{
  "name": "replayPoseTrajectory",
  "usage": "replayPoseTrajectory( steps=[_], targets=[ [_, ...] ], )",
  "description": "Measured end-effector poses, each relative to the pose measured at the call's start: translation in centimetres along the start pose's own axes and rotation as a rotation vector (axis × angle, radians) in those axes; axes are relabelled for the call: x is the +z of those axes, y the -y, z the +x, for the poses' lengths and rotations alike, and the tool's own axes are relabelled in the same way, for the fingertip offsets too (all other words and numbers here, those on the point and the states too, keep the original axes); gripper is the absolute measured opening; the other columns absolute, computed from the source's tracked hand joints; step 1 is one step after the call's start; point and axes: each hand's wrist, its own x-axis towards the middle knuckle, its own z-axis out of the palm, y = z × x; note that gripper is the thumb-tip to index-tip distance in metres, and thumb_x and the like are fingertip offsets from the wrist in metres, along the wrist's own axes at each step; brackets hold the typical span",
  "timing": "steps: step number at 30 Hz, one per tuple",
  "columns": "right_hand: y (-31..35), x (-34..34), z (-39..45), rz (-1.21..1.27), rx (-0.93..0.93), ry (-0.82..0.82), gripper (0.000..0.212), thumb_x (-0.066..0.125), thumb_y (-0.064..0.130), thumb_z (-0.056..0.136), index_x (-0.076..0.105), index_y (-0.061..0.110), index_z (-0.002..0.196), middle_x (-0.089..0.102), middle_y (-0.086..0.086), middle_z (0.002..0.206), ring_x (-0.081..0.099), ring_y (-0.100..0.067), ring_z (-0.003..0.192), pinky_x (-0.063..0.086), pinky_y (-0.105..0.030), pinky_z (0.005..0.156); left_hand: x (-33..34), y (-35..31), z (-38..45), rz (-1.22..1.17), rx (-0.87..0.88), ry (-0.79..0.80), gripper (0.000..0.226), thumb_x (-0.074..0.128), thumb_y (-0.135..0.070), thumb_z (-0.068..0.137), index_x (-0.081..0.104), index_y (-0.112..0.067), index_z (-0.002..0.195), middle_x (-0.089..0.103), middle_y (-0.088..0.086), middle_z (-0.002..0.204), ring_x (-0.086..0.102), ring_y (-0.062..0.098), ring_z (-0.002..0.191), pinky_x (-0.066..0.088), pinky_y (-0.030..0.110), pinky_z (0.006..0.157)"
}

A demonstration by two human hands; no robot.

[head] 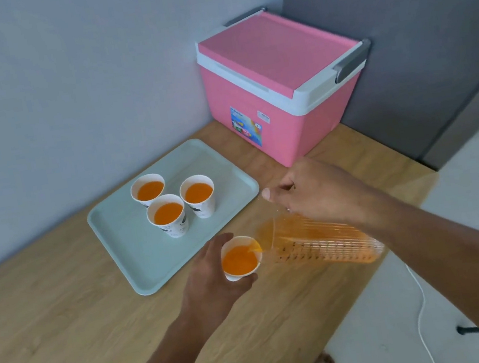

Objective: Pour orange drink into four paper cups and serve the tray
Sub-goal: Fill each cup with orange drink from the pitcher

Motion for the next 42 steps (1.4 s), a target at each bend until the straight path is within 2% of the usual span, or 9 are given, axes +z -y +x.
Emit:
replayPoseTrajectory(
  steps=[13,16,20,23,25,31,34,40,42],
  targets=[
    [-4.0,-2.2,-0.4,0.322,0.175,-0.137,0.042,0.06,0.057,0.099,0.077,0.024,0.079,0.074,0.013,0.071,0.066,-0.001,0.067,0.043,-0.025,0.06,-0.6,-2.5,3.4,-0.022,-0.008,-0.024,0.087,0.094,-0.047,0.064,0.048,-0.035,0.137,0.06,-0.013,0.135,0.056,0.006,0.109,0.042,0.019,0.084],
    [-5.2,-2.0,-0.1,0.571,0.198,-0.152,0.044,0.065,0.061,0.093,0.082,0.02,0.091,0.067,-0.008,0.064,0.053,-0.009,0.054,0.046,-0.029,0.062,-2.7,-3.6,5.1,-0.003,0.008,-0.049,0.086,0.092,-0.046,0.066,0.048,-0.031,0.139,0.062,-0.01,0.133,0.059,0.009,0.111,0.049,0.029,0.09],
    [-5.6,-1.7,0.0,0.889,0.197,-0.175,0.063,0.074,0.073,0.063,0.083,0.017,0.091,0.043,0.004,0.056,0.036,-0.01,0.049,0.039,-0.025,0.052,-6.6,-4.9,8.4,0.014,-0.001,-0.07,0.083,0.088,-0.045,0.069,0.051,-0.027,0.141,0.064,-0.007,0.128,0.062,0.012,0.111,0.05,0.032,0.096],
    [-5.5,-1.6,0.5,1.048,0.183,-0.189,0.042,0.072,0.052,0.088,0.081,0.014,0.105,0.05,0.011,0.055,0.042,-0.012,0.053,0.049,-0.029,0.065,-9.6,-5.8,11.4,0.044,-0.02,-0.097,0.08,0.087,-0.042,0.071,0.053,-0.029,0.143,0.064,-0.008,0.127,0.062,0.012,0.11,0.047,0.026,0.093],
    [-5.6,-1.7,0.8,1.119,0.163,-0.225,0.042,0.074,0.051,0.082,0.081,0.013,0.1,0.055,0.004,0.064,0.046,-0.027,0.068,0.047,-0.039,0.079,-11.4,-6.2,13.7,0.082,-0.014,-0.117,0.076,0.086,-0.039,0.073,0.054,-0.029,0.142,0.064,-0.006,0.127,0.061,0.013,0.109,0.046,0.026,0.092],
    [-6.2,-2.3,1.6,1.095,0.131,-0.303,0.034,0.063,0.035,0.103,0.071,0.022,0.072,0.043,0.008,0.054,0.036,-0.007,0.049,0.038,-0.016,0.046,-14.1,-4.9,19.9,0.192,-0.019,-0.084,0.072,0.087,-0.035,0.075,0.05,-0.021,0.135,0.06,-0.003,0.122,0.058,0.019,0.104,0.047,0.03,0.083],
    [-7.0,-2.2,2.1,1.106,0.116,-0.294,0.041,0.062,0.038,0.102,0.071,0.026,0.063,0.041,0.009,0.054,0.033,-0.009,0.048,0.035,-0.017,0.046,-13.5,-2.9,22.3,0.256,-0.061,-0.033,0.072,0.088,-0.035,0.073,0.049,-0.021,0.132,0.061,0.002,0.123,0.058,0.021,0.102,0.047,0.031,0.079],
    [-8.7,-1.1,2.9,1.127,0.152,-0.29,0.049,0.07,0.056,0.08,0.07,0.008,0.085,0.037,0.001,0.062,0.032,-0.012,0.052,0.034,-0.022,0.048,-11.4,0.8,24.7,0.299,-0.158,0.061,0.072,0.09,-0.032,0.072,0.049,-0.02,0.13,0.061,0.004,0.119,0.059,0.024,0.1,0.047,0.032,0.077],
    [-8.8,-0.9,3.0,1.13,0.158,-0.286,0.044,0.072,0.059,0.076,0.074,0.016,0.081,0.037,0.0,0.063,0.032,-0.012,0.052,0.035,-0.021,0.048,-10.9,1.9,25.2,0.314,-0.17,0.097,0.073,0.09,-0.033,0.072,0.049,-0.021,0.131,0.062,0.006,0.122,0.059,0.024,0.1,0.048,0.032,0.076]
  ],
)
